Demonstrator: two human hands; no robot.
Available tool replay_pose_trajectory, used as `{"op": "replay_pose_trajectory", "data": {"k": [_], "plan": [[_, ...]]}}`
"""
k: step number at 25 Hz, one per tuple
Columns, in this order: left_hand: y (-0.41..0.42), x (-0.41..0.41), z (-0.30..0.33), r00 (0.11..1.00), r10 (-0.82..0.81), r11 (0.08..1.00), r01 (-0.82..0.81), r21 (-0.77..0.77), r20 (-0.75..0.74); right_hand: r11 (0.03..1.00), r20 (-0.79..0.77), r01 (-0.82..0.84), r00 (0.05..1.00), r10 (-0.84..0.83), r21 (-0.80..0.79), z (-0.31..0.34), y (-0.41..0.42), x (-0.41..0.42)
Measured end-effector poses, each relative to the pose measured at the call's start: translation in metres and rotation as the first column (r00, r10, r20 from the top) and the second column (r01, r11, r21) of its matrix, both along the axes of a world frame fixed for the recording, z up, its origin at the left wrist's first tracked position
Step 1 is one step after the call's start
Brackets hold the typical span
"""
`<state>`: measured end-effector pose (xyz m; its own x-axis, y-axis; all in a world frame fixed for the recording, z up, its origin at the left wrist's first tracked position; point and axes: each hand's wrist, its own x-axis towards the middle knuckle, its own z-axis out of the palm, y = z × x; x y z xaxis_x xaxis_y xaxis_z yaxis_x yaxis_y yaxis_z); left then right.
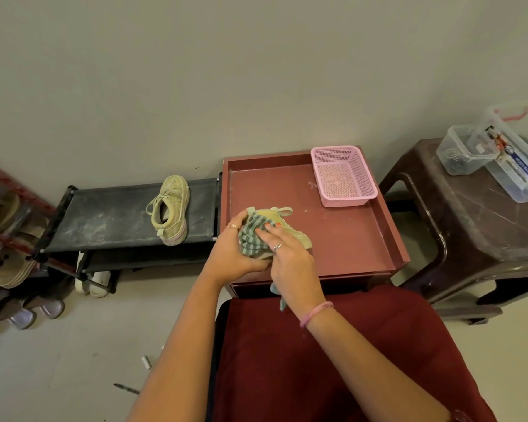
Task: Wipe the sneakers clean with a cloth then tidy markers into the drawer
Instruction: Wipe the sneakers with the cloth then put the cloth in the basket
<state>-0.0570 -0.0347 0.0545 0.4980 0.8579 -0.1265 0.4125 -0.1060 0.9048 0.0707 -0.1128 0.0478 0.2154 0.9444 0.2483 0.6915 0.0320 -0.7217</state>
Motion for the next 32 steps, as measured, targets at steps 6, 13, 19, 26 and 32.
{"op": "replay_pose_trajectory", "data": {"k": [6,13,19,26,32], "plan": [[-0.008,-0.004,-0.003,0.996,0.030,0.998,-0.026,0.051,-0.078,0.974,-0.183,0.178,0.962,-0.202,-0.139,0.011,0.039,0.030],[-0.009,0.006,-0.002,0.997,0.062,0.997,-0.060,0.050,-0.044,0.997,-0.024,0.047,0.999,-0.048,-0.064,0.018,0.018,-0.007],[-0.018,0.006,-0.004,0.999,0.043,0.998,-0.041,0.055,-0.029,0.947,-0.116,0.201,0.965,-0.236,-0.251,0.035,0.047,0.029],[-0.016,0.001,-0.004,0.997,0.075,0.997,-0.075,0.024,-0.017,0.971,-0.029,0.143,0.988,-0.151,-0.190,0.019,0.032,0.008],[-0.016,0.005,-0.007,0.998,0.067,0.997,-0.067,0.031,0.004,0.959,-0.087,0.151,0.980,-0.177,-0.242,0.027,0.039,0.018]]}}
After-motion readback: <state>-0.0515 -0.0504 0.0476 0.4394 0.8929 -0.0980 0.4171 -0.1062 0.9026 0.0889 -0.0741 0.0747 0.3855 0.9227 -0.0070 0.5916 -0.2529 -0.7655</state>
